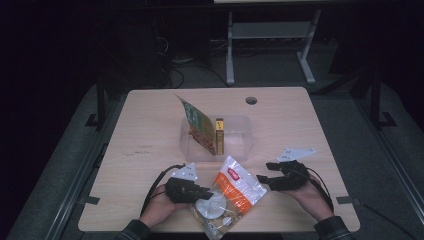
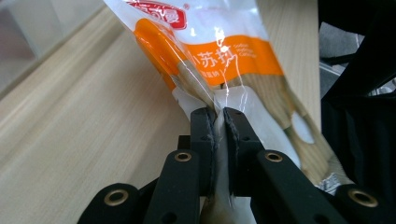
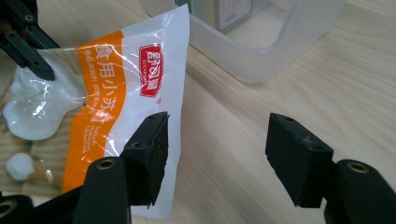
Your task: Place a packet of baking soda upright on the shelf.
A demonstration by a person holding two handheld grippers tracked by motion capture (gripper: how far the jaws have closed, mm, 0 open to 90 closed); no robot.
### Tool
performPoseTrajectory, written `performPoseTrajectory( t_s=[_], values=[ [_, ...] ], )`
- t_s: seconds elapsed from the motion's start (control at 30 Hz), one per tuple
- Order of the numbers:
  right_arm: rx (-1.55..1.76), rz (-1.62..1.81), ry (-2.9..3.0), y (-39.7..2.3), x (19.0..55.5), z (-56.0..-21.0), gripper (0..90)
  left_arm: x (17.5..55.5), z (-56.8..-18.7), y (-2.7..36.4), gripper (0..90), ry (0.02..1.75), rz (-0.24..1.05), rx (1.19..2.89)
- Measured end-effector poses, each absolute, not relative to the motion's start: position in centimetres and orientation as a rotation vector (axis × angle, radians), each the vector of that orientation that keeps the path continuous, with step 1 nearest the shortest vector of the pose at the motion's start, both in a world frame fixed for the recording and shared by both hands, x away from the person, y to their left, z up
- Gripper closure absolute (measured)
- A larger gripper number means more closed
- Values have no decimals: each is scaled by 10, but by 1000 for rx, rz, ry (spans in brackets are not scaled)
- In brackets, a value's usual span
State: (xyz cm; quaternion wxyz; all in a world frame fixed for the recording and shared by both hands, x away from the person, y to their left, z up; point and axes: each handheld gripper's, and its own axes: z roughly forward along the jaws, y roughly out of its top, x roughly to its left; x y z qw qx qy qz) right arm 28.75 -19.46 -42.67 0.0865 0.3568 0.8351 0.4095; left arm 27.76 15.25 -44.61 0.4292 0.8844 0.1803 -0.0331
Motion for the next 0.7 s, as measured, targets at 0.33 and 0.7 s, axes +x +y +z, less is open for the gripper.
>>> performPoseTrajectory(
  t_s=[0.33,0.7],
  values=[
    [1015,1383,2496,-197,286,-423,336,272,-425,167,853,394,-12,2143],
    [937,1543,2535,-187,286,-421,299,267,-403,181,873,366,99,2075]
  ],
)
